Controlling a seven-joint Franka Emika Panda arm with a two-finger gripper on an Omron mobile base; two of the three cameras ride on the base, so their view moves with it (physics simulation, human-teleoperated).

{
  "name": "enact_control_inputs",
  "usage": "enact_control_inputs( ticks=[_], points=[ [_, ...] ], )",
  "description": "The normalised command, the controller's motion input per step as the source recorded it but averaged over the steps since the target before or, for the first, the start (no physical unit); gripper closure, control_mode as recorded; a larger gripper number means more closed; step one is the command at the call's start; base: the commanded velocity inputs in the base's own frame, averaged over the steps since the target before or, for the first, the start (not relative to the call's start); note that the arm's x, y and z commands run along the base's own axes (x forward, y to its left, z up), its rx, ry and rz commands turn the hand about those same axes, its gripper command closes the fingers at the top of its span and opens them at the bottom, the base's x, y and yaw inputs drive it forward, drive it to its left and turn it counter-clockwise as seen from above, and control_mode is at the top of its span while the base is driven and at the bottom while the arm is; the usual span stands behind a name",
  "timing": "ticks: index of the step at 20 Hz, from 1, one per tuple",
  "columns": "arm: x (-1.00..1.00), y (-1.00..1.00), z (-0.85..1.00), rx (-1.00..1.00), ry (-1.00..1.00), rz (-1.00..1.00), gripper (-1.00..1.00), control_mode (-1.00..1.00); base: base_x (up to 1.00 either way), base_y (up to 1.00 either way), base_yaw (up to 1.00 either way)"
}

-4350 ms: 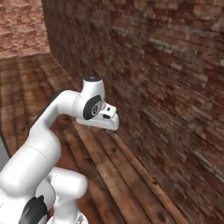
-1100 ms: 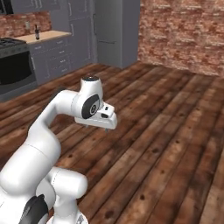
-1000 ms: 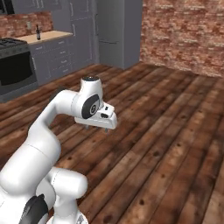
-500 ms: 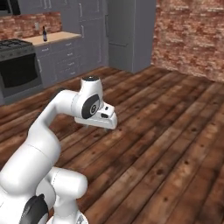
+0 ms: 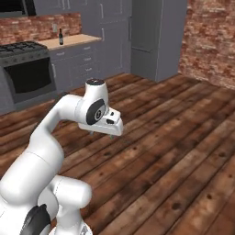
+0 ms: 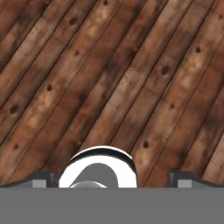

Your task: There is a wine glass and glass cup on the dining counter. Place the wine bottle next to the wine glass and the juice bottle next to the glass cup.

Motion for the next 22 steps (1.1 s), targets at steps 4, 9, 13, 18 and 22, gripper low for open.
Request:
enact_control_inputs(
  ticks=[4,9,13,18,22],
  points=[
    [0.00,0.00,0.00,0.00,0.00,0.00,-1.00,1.00,0.84,0.01,0.28],
    [0.00,0.00,0.00,0.00,0.00,0.00,-1.00,1.00,0.85,0.03,0.32],
    [0.00,0.00,0.00,0.00,0.00,0.00,-1.00,1.00,0.85,0.03,0.33],
    [0.00,0.00,0.00,0.00,0.00,0.00,-1.00,1.00,0.85,0.03,0.33],
    [0.00,0.00,0.00,0.00,0.00,0.00,-1.00,1.00,0.86,0.04,0.29]
  ],
)
